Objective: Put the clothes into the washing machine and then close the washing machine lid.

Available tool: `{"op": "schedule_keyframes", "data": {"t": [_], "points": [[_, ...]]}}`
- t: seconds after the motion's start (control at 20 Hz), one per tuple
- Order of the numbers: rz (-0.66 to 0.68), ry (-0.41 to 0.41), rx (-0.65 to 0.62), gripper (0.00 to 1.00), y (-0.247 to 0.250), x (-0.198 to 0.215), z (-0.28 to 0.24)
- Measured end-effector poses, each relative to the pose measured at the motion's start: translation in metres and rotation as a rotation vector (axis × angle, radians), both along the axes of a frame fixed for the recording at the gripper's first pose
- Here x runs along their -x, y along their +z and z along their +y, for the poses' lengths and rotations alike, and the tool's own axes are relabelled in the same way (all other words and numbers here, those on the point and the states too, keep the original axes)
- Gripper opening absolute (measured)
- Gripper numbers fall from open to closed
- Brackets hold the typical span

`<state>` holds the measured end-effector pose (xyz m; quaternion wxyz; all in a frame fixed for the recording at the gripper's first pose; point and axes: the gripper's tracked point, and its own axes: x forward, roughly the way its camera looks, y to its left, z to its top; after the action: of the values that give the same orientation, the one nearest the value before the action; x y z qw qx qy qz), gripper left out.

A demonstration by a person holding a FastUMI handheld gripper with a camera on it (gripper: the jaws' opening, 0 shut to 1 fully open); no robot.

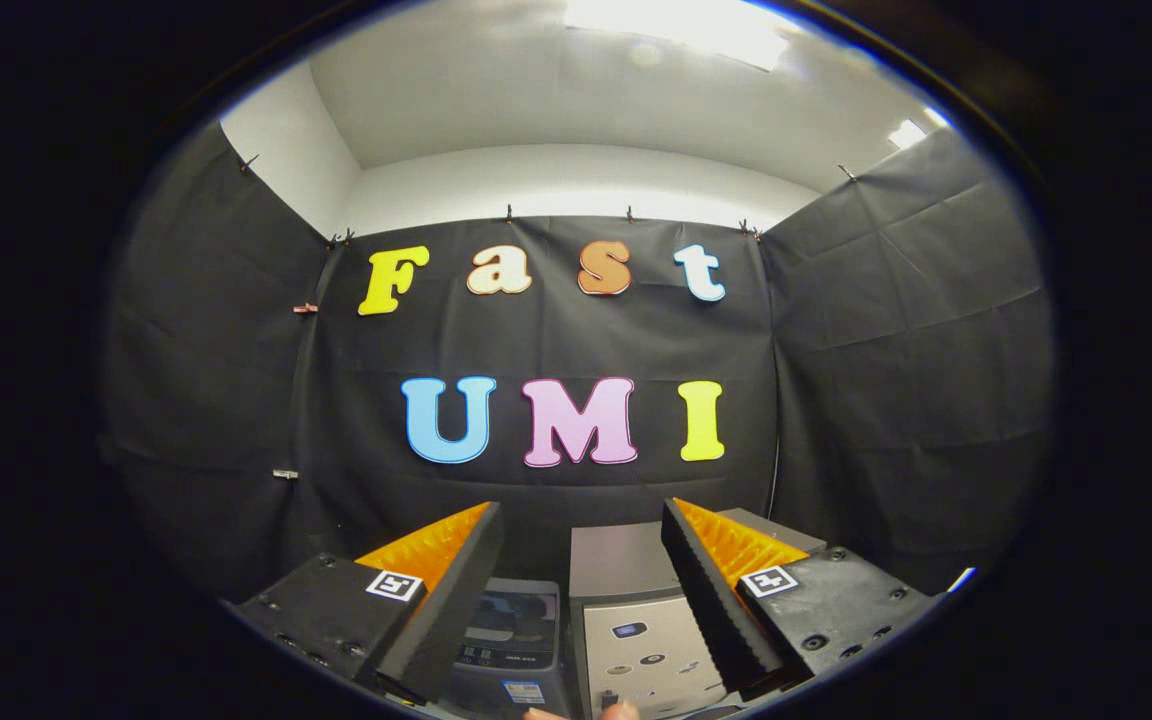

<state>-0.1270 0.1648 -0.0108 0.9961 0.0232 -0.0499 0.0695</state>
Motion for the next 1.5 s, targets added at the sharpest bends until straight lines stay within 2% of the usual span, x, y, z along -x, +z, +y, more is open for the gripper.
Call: {"op": "schedule_keyframes", "data": {"t": [0.4,0.7,1.5], "points": [[0.014,0.021,0.011,1.00,-0.0025,0.0015,0.0077],[0.037,0.007,-0.017,1.00,-0.0083,-0.0010,-0.0009],[0.020,0.022,0.003,1.00,-0.0037,-0.0001,0.0076]]}}
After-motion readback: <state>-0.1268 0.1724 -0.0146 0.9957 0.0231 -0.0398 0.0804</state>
